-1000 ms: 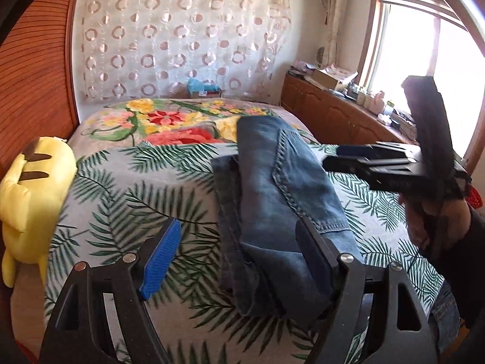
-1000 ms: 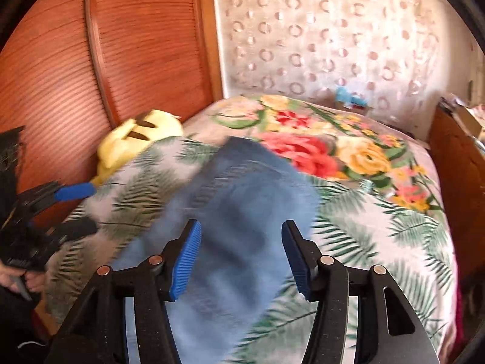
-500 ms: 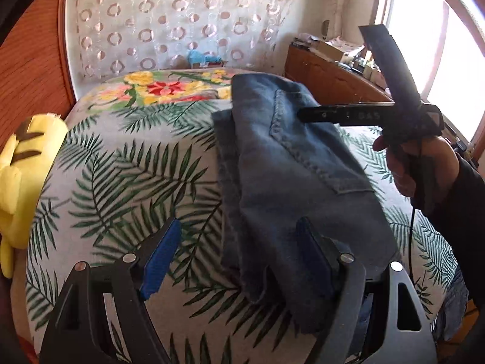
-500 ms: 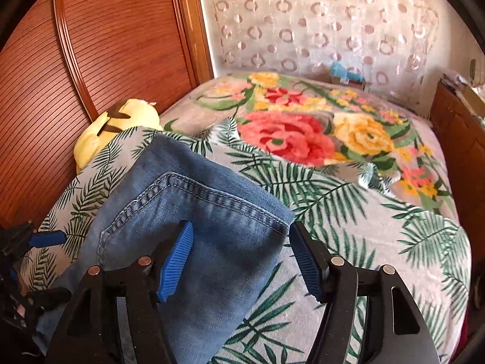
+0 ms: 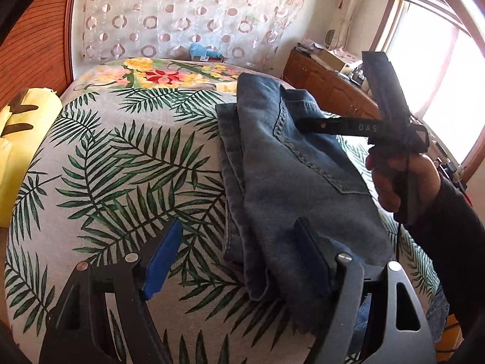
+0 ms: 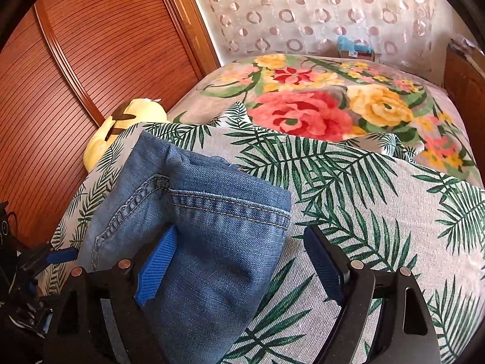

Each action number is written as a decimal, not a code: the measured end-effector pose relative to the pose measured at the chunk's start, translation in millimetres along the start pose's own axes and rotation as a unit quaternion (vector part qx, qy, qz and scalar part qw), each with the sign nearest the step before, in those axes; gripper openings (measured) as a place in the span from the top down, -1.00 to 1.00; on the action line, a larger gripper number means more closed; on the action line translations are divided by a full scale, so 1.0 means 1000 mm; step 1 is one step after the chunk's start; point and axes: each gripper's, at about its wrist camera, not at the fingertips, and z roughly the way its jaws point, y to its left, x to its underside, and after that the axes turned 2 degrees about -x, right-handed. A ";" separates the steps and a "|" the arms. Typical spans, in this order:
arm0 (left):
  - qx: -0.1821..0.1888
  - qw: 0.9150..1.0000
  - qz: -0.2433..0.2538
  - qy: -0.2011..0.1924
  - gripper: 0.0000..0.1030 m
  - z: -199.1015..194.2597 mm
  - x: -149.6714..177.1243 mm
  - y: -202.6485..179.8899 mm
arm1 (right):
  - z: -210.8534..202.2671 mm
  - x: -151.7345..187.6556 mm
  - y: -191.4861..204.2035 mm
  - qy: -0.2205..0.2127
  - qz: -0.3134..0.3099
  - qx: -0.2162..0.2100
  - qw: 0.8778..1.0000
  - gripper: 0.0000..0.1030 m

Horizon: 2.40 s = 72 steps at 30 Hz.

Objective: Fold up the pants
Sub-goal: 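Grasp the folded jeans stack with the right tool and lift it, then carry the jeans stack toward the yellow plush toy and release it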

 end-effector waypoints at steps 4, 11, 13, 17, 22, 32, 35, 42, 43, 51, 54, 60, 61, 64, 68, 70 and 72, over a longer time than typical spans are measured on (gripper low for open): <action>0.010 1.000 0.001 0.000 -0.49 0.005 -0.006 -0.005 | -0.001 0.003 0.002 -0.001 0.000 -0.003 1.000 -0.66; 0.036 0.999 -0.024 0.023 -0.49 0.022 -0.006 -0.002 | 0.001 0.005 0.003 0.001 0.005 -0.012 1.000 -0.65; 0.034 0.999 -0.024 0.022 -0.49 0.022 -0.006 -0.004 | 0.002 0.006 0.004 0.001 0.004 -0.018 1.000 -0.60; 0.055 0.998 -0.027 0.022 -0.18 0.020 -0.004 -0.008 | 0.003 0.005 0.012 0.002 0.004 -0.025 1.000 -0.44; 0.070 0.997 -0.014 0.019 0.37 0.015 -0.001 -0.012 | 0.001 0.005 0.014 0.000 0.002 -0.024 1.000 -0.28; 0.089 0.996 -0.024 -0.003 0.81 0.003 -0.004 0.001 | -0.012 0.000 0.032 -0.022 -0.028 -0.024 0.999 0.34; 0.084 0.996 -0.023 -0.012 0.83 -0.004 -0.006 0.007 | -0.014 -0.005 0.044 -0.039 -0.035 -0.029 0.998 0.38; 0.050 0.997 -0.042 -0.034 0.85 -0.026 -0.011 0.047 | 0.002 -0.026 0.080 -0.055 -0.057 -0.047 0.996 0.40; 0.040 0.998 -0.043 -0.038 0.85 -0.030 -0.013 0.057 | 0.006 -0.029 0.084 -0.056 -0.058 -0.051 0.995 0.40; -0.020 0.998 -0.027 -0.046 0.85 -0.047 -0.030 0.110 | 0.058 -0.065 0.126 -0.064 -0.065 -0.070 0.993 0.40; -0.033 0.998 -0.022 -0.041 0.86 -0.045 -0.036 0.128 | 0.081 -0.074 0.134 -0.069 -0.062 -0.064 0.994 0.40; -0.042 0.998 -0.018 -0.040 0.85 -0.046 -0.048 0.157 | 0.111 -0.090 0.144 -0.073 -0.054 -0.063 0.994 0.40; -0.042 0.998 -0.019 -0.040 0.85 -0.046 -0.049 0.160 | 0.114 -0.092 0.146 -0.074 -0.053 -0.062 0.994 0.40; -0.043 0.998 -0.017 -0.039 0.85 -0.044 -0.053 0.167 | 0.126 -0.097 0.146 -0.075 -0.049 -0.061 0.994 0.40; -0.043 0.998 -0.014 -0.033 0.85 -0.038 -0.057 0.173 | 0.142 -0.104 0.145 -0.068 -0.037 -0.063 0.995 0.39; -0.044 0.998 -0.015 -0.029 0.85 -0.033 -0.056 0.176 | 0.149 -0.105 0.144 -0.063 -0.038 -0.061 0.995 0.38; -0.047 0.998 -0.015 -0.025 0.85 -0.032 -0.054 0.175 | 0.158 -0.108 0.140 -0.053 -0.037 -0.061 0.996 0.35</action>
